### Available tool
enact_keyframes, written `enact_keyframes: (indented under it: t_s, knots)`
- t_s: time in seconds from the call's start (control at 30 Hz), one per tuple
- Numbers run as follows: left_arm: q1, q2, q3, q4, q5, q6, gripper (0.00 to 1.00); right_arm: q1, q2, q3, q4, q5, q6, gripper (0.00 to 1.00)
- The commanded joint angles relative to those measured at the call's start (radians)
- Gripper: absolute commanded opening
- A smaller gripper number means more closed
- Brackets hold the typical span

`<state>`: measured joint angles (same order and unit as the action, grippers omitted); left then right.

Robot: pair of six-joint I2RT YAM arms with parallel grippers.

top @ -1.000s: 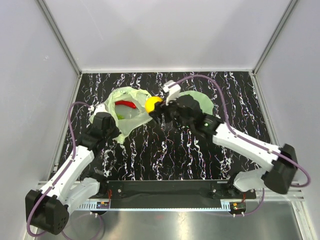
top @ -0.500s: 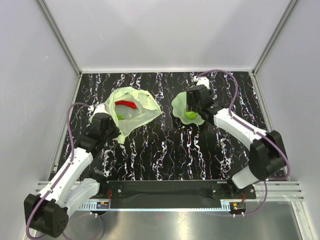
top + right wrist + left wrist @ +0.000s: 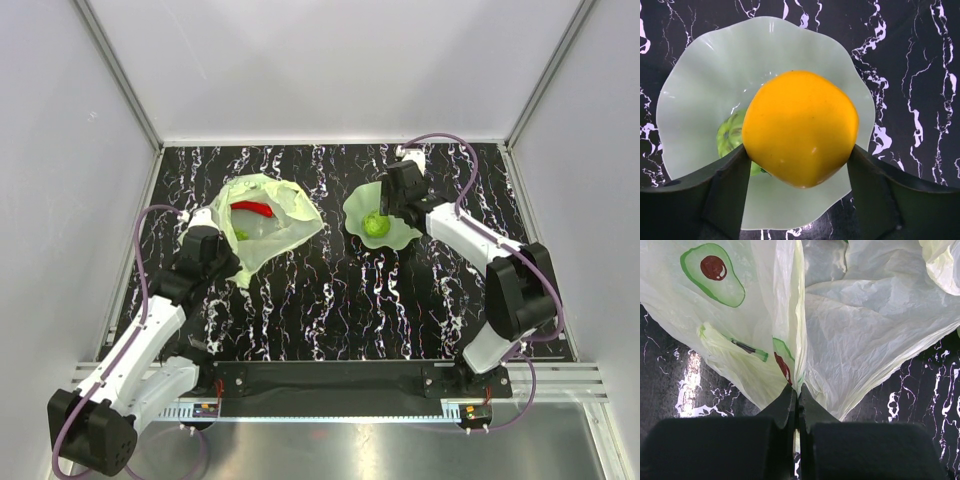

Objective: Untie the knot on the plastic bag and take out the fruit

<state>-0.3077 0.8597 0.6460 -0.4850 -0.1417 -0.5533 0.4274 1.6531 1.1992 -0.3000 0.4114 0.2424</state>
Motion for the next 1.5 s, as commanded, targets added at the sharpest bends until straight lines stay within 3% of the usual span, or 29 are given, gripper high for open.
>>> enact_keyframes:
  t_s: [0.0,0.1,0.13,0.17,0.37,0.5,0.6,0.63,0.73,1.0,1.2,1.47]
  knots:
    - [0.004,-0.002,0.015,0.014,0.028,0.013,0.0,-0.006,-0.013,0.082,-0.043,-0.063,-0.003,0.79]
    - [0.004,-0.002,0.003,0.011,0.037,0.01,0.0,-0.004,-0.057,0.077,-0.061,-0.098,0.005,0.86]
    - [0.004,-0.001,0.0,0.011,0.047,0.006,0.0,-0.004,-0.076,0.057,-0.047,-0.1,0.002,0.96]
    - [0.002,-0.001,-0.006,0.016,0.054,0.003,0.0,-0.003,-0.094,0.05,-0.041,-0.1,0.0,1.0]
    - [0.002,-0.001,-0.04,0.017,0.073,-0.019,0.0,-0.004,-0.177,0.065,-0.076,-0.091,-0.029,1.0]
    - [0.002,-0.013,-0.048,0.011,0.068,-0.022,0.0,0.011,-0.234,0.071,-0.061,-0.184,-0.032,1.0]
    - [0.001,-0.022,-0.055,0.01,0.067,-0.026,0.0,0.072,-0.262,0.054,0.008,-0.374,-0.08,1.0]
    - [0.001,-0.022,-0.057,0.01,0.067,-0.028,0.0,0.144,-0.262,0.054,0.047,-0.441,-0.115,1.0]
    - [0.001,-0.019,-0.06,0.01,0.065,-0.036,0.0,0.297,-0.222,0.089,0.073,-0.453,-0.196,1.0]
    - [0.002,-0.036,-0.016,-0.015,0.057,-0.03,0.0,0.402,-0.099,0.123,0.242,-0.634,-0.224,0.87]
    - [0.002,-0.036,0.014,-0.021,0.06,-0.02,0.0,0.428,0.12,0.298,0.182,-0.766,-0.285,0.72]
    - [0.002,-0.005,0.102,-0.049,0.079,0.041,0.0,0.459,0.362,0.506,0.136,-0.809,-0.331,0.67]
